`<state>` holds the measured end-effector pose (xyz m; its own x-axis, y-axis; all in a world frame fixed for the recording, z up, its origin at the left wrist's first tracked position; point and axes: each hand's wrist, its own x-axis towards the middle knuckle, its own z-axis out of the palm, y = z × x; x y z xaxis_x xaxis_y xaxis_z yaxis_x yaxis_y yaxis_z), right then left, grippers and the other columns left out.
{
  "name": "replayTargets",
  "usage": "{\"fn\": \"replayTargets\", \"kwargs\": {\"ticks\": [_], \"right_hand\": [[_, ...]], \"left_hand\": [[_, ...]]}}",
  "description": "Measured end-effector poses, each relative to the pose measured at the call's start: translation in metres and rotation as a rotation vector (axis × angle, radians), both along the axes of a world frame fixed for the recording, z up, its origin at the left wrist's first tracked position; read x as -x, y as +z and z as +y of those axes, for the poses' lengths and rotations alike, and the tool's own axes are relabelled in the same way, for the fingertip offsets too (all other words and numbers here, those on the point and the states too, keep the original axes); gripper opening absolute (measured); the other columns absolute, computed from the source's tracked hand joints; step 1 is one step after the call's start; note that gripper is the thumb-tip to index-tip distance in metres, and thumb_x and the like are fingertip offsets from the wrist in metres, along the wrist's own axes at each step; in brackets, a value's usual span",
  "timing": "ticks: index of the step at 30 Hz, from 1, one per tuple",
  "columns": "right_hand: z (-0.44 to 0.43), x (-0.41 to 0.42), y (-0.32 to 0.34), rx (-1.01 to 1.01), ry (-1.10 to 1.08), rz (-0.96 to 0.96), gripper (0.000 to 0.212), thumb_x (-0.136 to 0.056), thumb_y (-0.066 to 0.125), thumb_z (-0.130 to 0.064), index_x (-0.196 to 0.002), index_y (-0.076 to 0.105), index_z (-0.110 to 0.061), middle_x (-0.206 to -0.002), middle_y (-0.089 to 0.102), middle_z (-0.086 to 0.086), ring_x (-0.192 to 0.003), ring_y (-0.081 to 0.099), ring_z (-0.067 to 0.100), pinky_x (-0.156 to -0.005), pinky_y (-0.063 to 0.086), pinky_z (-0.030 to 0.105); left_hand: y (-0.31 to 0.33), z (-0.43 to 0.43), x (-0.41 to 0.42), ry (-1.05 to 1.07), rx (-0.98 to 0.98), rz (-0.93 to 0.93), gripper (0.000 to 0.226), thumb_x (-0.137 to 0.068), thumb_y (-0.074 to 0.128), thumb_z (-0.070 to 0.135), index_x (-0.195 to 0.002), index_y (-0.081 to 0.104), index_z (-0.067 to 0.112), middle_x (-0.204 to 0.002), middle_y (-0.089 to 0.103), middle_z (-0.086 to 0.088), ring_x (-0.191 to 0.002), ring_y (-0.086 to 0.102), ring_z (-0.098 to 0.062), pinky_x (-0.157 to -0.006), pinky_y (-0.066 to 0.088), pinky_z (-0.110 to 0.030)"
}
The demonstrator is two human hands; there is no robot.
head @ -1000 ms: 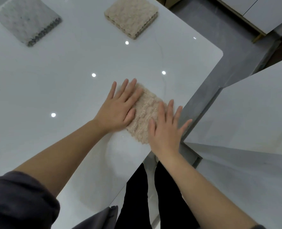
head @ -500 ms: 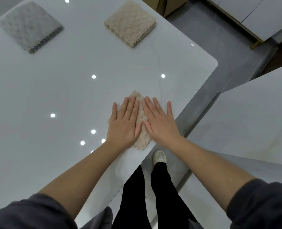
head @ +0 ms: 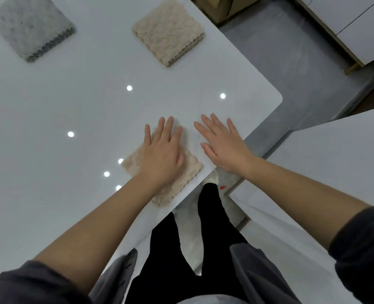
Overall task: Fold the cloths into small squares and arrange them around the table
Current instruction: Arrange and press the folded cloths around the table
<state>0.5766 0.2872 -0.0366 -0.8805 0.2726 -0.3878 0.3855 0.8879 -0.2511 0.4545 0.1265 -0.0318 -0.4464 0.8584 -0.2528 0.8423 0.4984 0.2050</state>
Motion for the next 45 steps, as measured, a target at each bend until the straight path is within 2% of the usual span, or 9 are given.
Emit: {"fn": "replayTargets", "kwargs": {"ticks": [9, 19, 25, 28, 31, 33, 35, 39, 45], "right_hand": [[0.086, 0.014, 0.005, -0.009, 0.239, -0.079, 0.056, -0.104, 0.031, -0.030, -0.156, 0.011, -0.025, -0.165, -0.001, 0.002, -0.151, -0.006, 0.022, -0.121, 0.000, 0.049], [0.118, 0.055, -0.004, -0.039, 0.368, -0.063, 0.057, -0.101, 0.038, -0.026, -0.155, 0.018, -0.027, -0.164, 0.007, 0.004, -0.151, 0.002, 0.024, -0.121, 0.006, 0.051], [0.144, 0.093, -0.002, -0.026, 0.508, -0.064, 0.056, -0.101, 0.040, -0.027, -0.154, 0.022, -0.028, -0.164, 0.006, 0.005, -0.151, 0.002, 0.026, -0.120, 0.008, 0.053], [0.165, 0.114, -0.001, -0.021, 0.634, -0.040, 0.054, -0.100, 0.044, -0.025, -0.152, 0.030, -0.028, -0.164, 0.011, 0.006, -0.151, 0.006, 0.027, -0.119, 0.012, 0.055], [0.192, 0.133, -0.004, -0.011, 0.833, 0.036, 0.050, -0.095, 0.054, -0.020, -0.145, 0.045, -0.024, -0.158, 0.029, 0.009, -0.147, 0.024, 0.030, -0.114, 0.024, 0.056], [0.214, 0.146, -0.008, 0.009, 0.973, 0.063, 0.051, -0.090, 0.059, -0.014, -0.140, 0.051, -0.023, -0.155, 0.037, 0.009, -0.143, 0.033, 0.030, -0.111, 0.030, 0.054], [0.234, 0.161, -0.008, 0.021, 1.098, 0.036, 0.058, -0.087, 0.058, -0.009, -0.142, 0.049, -0.025, -0.157, 0.033, 0.005, -0.145, 0.029, 0.027, -0.114, 0.025, 0.051], [0.253, 0.183, -0.008, 0.008, 1.321, -0.054, 0.064, -0.094, 0.046, -0.009, -0.152, 0.030, -0.029, -0.164, 0.011, 0.000, -0.151, 0.010, 0.023, -0.119, 0.012, 0.044], [0.258, 0.201, -0.005, -0.058, 1.513, -0.085, 0.066, -0.100, 0.037, -0.012, -0.156, 0.005, -0.029, -0.164, -0.010, 0.000, -0.151, -0.006, 0.021, -0.119, 0.008, 0.040]], "left_hand": [[0.002, 0.061, -0.025, 0.190, 0.085, -0.081, 0.060, -0.093, 0.044, 0.025, -0.149, 0.025, 0.013, -0.162, 0.005, -0.013, -0.150, -0.001, -0.031, -0.117, -0.003, -0.051], [-0.007, 0.090, -0.003, 0.256, 0.085, -0.175, 0.066, -0.093, 0.047, 0.025, -0.151, 0.018, 0.013, -0.162, -0.004, -0.015, -0.149, -0.006, -0.033, -0.119, 0.002, -0.051], [-0.006, 0.098, 0.009, 0.350, 0.136, -0.201, 0.073, -0.095, 0.048, 0.035, -0.154, 0.009, 0.016, -0.162, -0.011, -0.012, -0.149, -0.010, -0.032, -0.120, 0.005, -0.051], [-0.003, 0.118, 0.011, 0.450, 0.193, -0.206, 0.083, -0.094, 0.047, 0.051, -0.154, 0.000, 0.018, -0.161, -0.017, -0.011, -0.148, -0.013, -0.032, -0.118, 0.010, -0.057], [-0.003, 0.150, 0.007, 0.582, 0.319, -0.209, 0.108, -0.083, 0.050, 0.070, -0.152, -0.015, 0.018, -0.158, -0.026, -0.012, -0.146, -0.018, -0.037, -0.112, 0.017, -0.065], [-0.005, 0.168, 0.005, 0.685, 0.380, -0.238, 0.121, -0.076, 0.057, 0.073, -0.150, -0.022, 0.019, -0.155, -0.033, -0.011, -0.145, -0.022, -0.039, -0.109, 0.020, -0.068], [-0.005, 0.178, 0.008, 0.759, 0.406, -0.264, 0.127, -0.072, 0.064, 0.070, -0.149, -0.024, 0.021, -0.154, -0.036, -0.009, -0.145, -0.023, -0.037, -0.107, 0.023, -0.069], [-0.001, 0.184, 0.010, 0.834, 0.420, -0.320, 0.131, -0.069, 0.073, 0.063, -0.149, -0.024, 0.026, -0.155, -0.035, -0.003, -0.145, -0.023, -0.032, -0.108, 0.022, -0.069], [-0.002, 0.188, 0.008, 0.893, 0.450, -0.302, 0.135, -0.064, 0.078, 0.060, -0.150, -0.022, 0.029, -0.155, -0.035, 0.000, -0.146, -0.022, -0.029, -0.107, 0.025, -0.068]]}}
